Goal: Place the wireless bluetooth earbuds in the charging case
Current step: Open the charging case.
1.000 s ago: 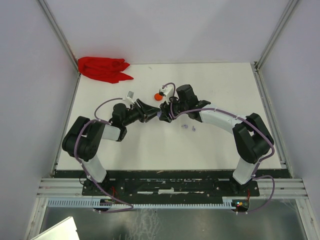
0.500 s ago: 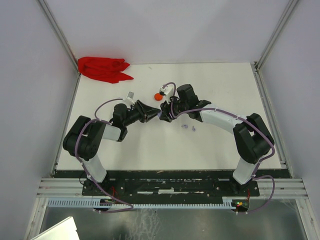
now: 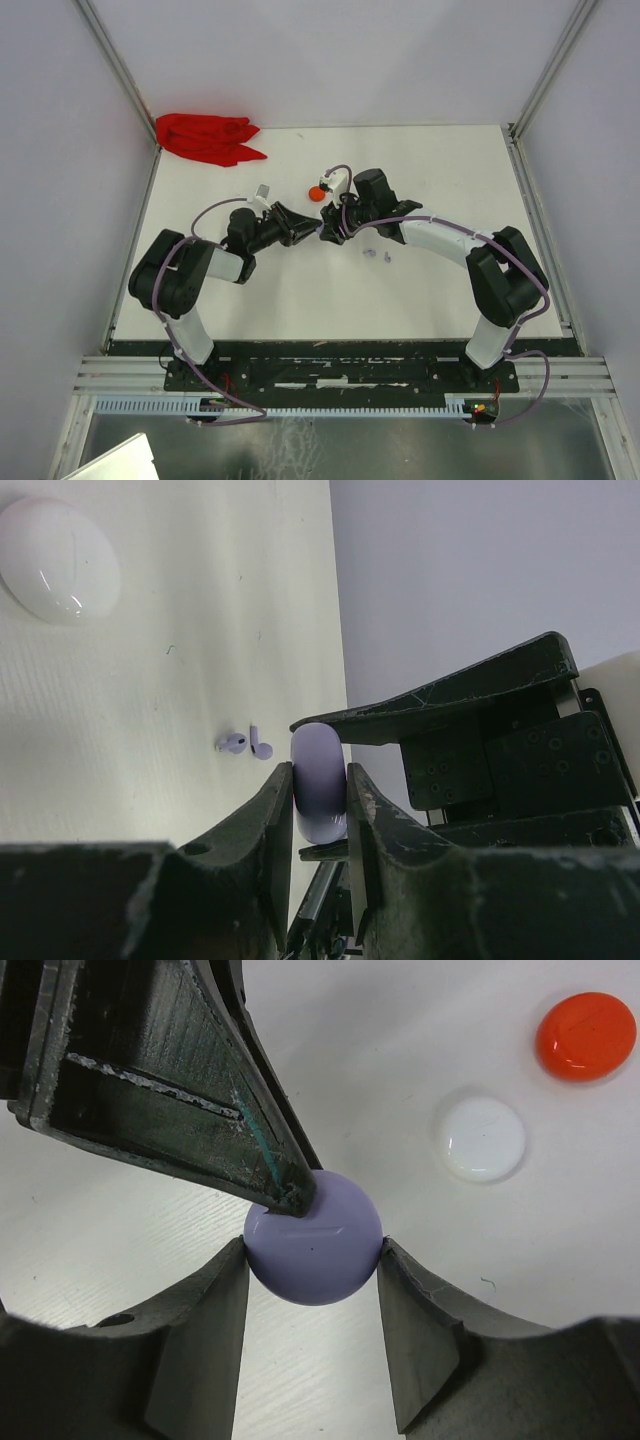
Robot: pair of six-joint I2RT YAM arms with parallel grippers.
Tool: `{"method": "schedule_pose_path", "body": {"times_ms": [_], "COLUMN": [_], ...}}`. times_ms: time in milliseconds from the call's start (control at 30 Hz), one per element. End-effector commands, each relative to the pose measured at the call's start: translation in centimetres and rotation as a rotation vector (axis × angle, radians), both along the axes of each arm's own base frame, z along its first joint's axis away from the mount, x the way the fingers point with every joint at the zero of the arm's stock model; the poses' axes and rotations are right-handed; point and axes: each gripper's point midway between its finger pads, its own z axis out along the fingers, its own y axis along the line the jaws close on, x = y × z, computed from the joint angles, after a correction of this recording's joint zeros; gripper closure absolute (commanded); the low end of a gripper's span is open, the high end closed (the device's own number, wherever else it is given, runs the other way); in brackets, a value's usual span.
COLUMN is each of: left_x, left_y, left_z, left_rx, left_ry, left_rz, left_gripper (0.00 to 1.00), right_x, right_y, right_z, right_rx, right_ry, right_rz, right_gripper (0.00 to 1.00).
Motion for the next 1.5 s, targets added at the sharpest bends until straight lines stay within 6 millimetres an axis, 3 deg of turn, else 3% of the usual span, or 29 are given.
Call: {"method": "schedule_pose_path", "body": {"times_ms": [0,133,367,667,1067,1333,1467], "left_x": [-0.3,0.2,0.7,1.2,0.9,0.8,1.6], "left_y": [-1.1,-1.0,-1.1,-1.2,-2.0,-2.2,-1.5], "left_z": [2.1,1.9,2.5,4.1,5.5,5.9,5.7], "left_rx": [-0.035,-0.03,-0.04,-0.079,-0.114,-0.137,-0.133], "left_ry": [-0.08,-0.073,-0.083,-0.103,-0.114,-0.109,-0.1], "left_rz": [-0.047,-0.031,-0.024,-0.008,-0.018,-0.021,0.022], "left_gripper": [0.97,0.97,0.97,0.97,0.97,0.97,0.97], "right_x": [1.1,1.6,3.0,3.0,3.4,4.0,3.8], "right_y": [0.5,-0.6,-3.8,-5.4,-4.7,-4.8,-6.3], "right_z": [4.4,6.8,9.1,6.5,1.5,1.6,1.7], "right_rx": [0.077,0.139,0.124,0.065,0.032,0.043,-0.002], "right_ry": [-0.103,-0.147,-0.177,-0.097,-0.019,-0.035,-0.043], "right_rz": [-0.025,-0.106,-0.315,-0.434,-0.437,-0.466,-0.516], "right_gripper": [0.38,0.19,0.1,0.09,0.09,0.09,0.09]}}
